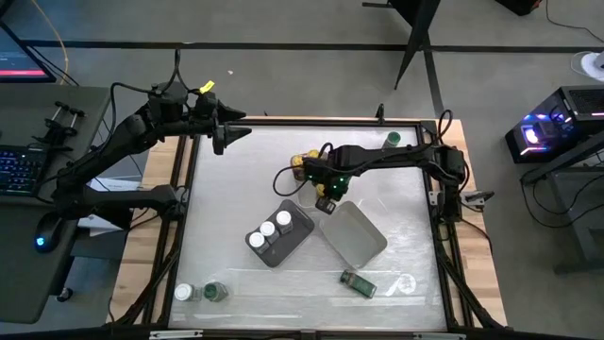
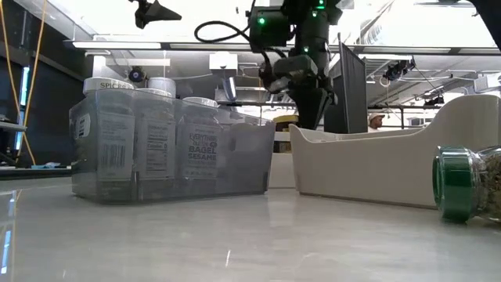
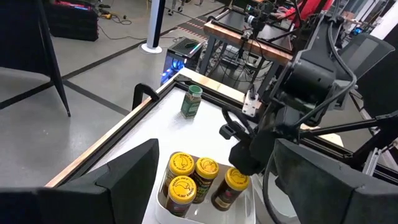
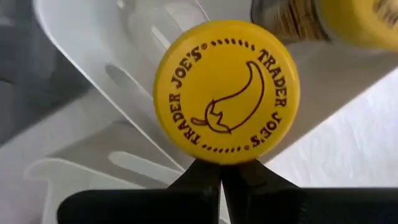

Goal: Sort spices by type
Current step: Put the yellow seasoning bottle into the white bin, then put the bottom right green seasoning bottle into the gray bin

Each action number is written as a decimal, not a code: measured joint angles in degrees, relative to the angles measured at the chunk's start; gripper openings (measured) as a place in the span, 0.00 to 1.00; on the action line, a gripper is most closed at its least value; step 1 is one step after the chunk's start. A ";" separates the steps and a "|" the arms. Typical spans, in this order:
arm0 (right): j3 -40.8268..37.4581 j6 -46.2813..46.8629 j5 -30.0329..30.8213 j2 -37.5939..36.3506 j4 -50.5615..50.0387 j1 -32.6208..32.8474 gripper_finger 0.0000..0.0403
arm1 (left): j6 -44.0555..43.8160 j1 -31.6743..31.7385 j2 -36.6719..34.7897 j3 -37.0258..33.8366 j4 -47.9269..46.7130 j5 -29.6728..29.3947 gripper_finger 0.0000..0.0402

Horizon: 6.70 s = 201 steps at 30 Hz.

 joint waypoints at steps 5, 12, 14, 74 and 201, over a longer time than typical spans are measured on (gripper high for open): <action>-2.15 1.43 0.22 0.00 3.05 0.04 0.00 | 0.01 0.00 0.00 0.00 0.00 0.01 0.76; -4.88 3.49 0.38 -0.02 8.93 0.04 0.00 | 0.04 0.00 -0.01 0.00 0.00 0.01 0.76; -5.00 4.47 1.09 -0.02 9.78 0.05 0.00 | 0.05 0.00 -0.01 0.00 0.00 0.01 0.76; -4.91 22.38 13.46 4.09 25.31 2.34 0.00 | 0.17 0.01 0.00 -0.02 0.02 -0.41 0.76; -5.00 48.47 5.00 7.53 12.47 47.42 0.79 | -6.47 -7.89 1.09 -0.04 2.77 -0.22 0.76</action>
